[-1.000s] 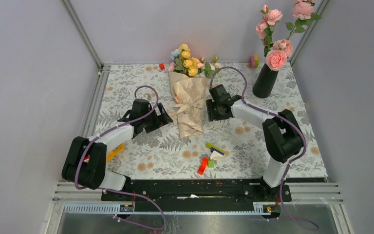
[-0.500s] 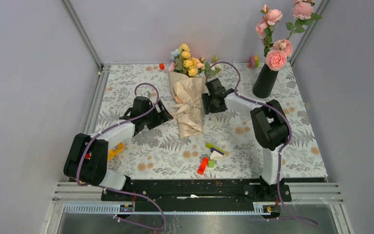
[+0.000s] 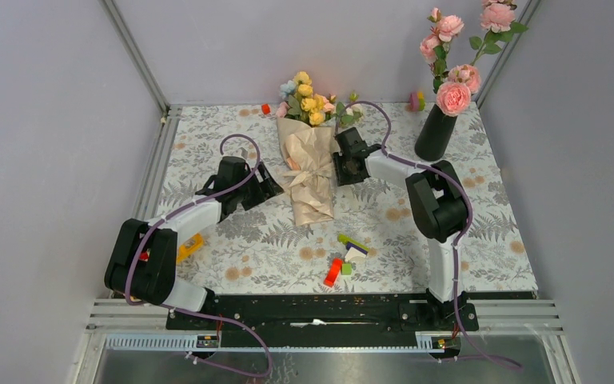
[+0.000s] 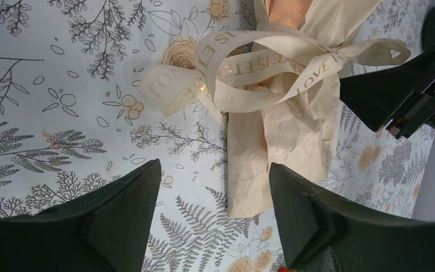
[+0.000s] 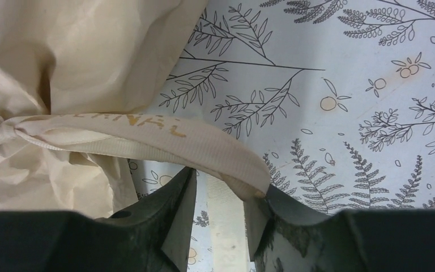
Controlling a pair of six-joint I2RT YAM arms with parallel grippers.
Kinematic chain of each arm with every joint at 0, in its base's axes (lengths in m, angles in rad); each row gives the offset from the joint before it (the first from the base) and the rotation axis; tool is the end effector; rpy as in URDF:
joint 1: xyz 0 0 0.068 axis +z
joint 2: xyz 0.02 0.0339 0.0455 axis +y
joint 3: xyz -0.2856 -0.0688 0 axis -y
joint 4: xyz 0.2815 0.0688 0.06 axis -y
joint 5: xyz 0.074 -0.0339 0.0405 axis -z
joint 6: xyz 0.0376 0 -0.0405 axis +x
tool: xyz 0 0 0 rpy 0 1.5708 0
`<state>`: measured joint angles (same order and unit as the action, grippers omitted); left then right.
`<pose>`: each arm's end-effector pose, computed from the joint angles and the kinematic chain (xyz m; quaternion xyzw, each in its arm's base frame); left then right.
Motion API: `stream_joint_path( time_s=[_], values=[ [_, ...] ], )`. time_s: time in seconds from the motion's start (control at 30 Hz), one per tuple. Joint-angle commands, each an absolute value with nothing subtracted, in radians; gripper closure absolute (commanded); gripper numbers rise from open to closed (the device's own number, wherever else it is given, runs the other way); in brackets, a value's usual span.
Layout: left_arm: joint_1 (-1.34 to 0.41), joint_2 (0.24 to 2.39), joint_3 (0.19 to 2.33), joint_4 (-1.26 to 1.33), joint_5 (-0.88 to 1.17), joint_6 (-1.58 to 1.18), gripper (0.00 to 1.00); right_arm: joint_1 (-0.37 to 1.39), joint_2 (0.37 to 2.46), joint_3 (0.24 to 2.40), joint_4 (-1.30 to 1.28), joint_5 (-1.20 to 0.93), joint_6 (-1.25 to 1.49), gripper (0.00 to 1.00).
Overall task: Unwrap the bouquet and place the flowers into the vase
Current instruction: Untie the ribbon from the wrapping paper.
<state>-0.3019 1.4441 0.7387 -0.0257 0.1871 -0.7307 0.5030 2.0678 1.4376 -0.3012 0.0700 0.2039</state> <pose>0.3032 -0.1017 0.1859 -0.1562 0.8964 -0.2745 0.3108 0.4266 0.2317 0.1577 -0.1305 0.9398 0.0776 0.3062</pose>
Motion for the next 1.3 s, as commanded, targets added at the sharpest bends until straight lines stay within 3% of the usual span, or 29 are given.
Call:
stream_joint_path(
  time_s=[0.0, 0.13, 0.37, 0.63, 1.07, 1.17, 1.27],
  values=[
    [-0.305, 1.437, 0.763, 0.033, 0.163, -0.74, 0.26, 0.506, 2.088, 1.478, -0.304, 0.044, 0.204, 0.64],
    [-0.305, 1.45, 0.789, 0.03, 0.151, -0.739, 0.27, 0.508, 2.089, 1.472, -0.311, 0.039, 0.205, 1.0],
    [-0.305, 1.517, 0.869, 0.01, 0.105, -0.713, 0.29, 0.509, 1.963, 1.373, -0.273, 0.055, 0.215, 1.0],
    [-0.307, 1.656, 0.995, 0.002, 0.097, -0.675, 0.43, 0.509, 1.894, 1.327, -0.262, 0.013, 0.226, 1.0],
    [-0.372, 1.774, 1.117, -0.163, -0.069, -0.573, 0.48, 0.509, 1.864, 1.304, -0.237, -0.046, 0.263, 1.0],
    [-0.373, 1.797, 1.127, -0.152, -0.046, -0.58, 0.57, 0.509, 1.859, 1.303, -0.236, -0.046, 0.263, 1.0],
    [-0.373, 1.811, 1.148, -0.144, -0.034, -0.58, 0.72, 0.509, 1.856, 1.302, -0.237, -0.045, 0.264, 1.0]
  ],
)
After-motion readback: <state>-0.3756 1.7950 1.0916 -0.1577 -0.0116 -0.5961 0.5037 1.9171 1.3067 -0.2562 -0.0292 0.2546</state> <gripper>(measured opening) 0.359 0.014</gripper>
